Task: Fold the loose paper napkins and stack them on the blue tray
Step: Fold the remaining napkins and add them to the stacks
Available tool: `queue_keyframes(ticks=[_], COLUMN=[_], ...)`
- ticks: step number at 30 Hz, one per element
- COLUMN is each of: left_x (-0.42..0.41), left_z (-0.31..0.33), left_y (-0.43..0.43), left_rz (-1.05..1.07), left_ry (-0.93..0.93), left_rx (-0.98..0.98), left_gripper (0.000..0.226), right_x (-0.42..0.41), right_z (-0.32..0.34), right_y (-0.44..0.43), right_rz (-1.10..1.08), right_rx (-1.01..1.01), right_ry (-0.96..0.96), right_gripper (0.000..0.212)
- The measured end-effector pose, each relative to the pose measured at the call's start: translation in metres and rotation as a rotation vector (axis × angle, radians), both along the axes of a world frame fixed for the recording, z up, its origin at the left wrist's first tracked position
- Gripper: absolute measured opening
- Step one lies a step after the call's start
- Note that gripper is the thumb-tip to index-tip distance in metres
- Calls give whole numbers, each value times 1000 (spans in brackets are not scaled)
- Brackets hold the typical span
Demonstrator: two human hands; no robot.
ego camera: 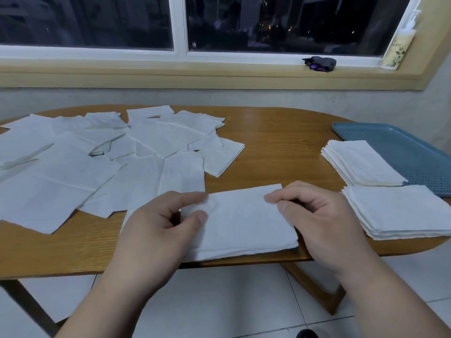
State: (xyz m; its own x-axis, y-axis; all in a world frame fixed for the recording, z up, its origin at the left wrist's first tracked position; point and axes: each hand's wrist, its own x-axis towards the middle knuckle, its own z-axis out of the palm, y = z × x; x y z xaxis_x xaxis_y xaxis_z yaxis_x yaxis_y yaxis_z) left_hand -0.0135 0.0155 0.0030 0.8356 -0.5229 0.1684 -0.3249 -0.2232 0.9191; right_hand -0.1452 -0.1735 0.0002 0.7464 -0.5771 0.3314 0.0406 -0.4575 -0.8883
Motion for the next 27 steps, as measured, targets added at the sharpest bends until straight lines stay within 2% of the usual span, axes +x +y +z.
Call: queue_keyframes(ticks=[4, 10, 17, 27], left_x=[1, 1, 3, 8], left_z=[0, -3, -9, -15], left_y=[0, -3, -4, -2], left_rz=[-20, -34, -131, -190], left_ry=[-99, -224, -276, -280], left_rx=[122, 158, 211, 262], left_gripper=[30, 46, 63, 66], right_x=[4, 8, 8, 7], right_z=[-2, -6, -10, -11], right_y=[0, 2, 2, 1], right_rz=[-22, -63, -109, -112], right_rx=[15, -45, -96, -235], right_ry=[105, 172, 224, 328], right_gripper=[31, 30, 31, 38])
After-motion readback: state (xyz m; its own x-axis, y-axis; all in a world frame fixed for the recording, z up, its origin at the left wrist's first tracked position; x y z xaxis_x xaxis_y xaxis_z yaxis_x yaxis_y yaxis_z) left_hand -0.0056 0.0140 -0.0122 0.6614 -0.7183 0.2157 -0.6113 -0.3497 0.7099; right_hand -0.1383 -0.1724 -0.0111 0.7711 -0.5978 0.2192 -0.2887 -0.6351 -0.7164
